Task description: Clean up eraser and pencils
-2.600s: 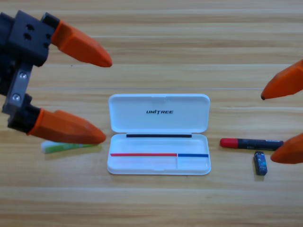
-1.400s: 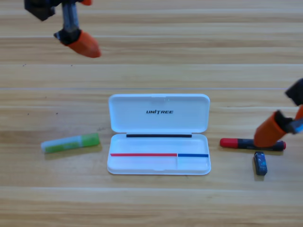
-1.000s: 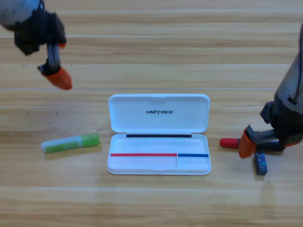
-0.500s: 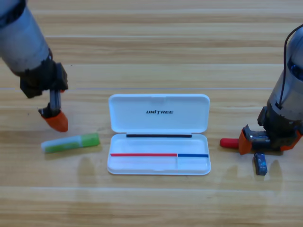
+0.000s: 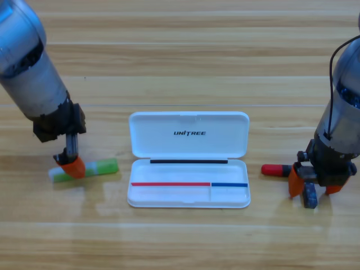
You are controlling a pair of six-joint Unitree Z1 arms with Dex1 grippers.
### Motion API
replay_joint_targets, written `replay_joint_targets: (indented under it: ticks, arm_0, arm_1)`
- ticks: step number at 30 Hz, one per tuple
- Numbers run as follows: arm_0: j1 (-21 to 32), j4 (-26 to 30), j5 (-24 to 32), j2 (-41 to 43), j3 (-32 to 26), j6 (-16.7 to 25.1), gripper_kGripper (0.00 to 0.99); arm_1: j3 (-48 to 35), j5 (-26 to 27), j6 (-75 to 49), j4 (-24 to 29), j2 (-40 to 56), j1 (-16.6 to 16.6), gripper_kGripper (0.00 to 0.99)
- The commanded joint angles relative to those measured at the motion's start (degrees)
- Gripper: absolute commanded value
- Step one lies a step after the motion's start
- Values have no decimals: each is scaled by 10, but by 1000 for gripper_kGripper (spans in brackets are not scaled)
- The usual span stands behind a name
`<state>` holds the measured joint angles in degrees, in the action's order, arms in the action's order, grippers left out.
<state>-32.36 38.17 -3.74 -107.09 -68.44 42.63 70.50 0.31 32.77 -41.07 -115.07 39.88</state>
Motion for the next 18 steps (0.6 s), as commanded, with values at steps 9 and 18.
replay_joint_targets:
  ticks: [9, 18]
  arm_0:
    - [22, -64, 4, -48, 52, 10, 974]
    - [22, -93, 5, -57, 68, 3, 986]
  arm_1:
    - [-19, 28, -16, 7, -38, -14, 0]
    - [86, 64, -295, -149, 56, 27, 0]
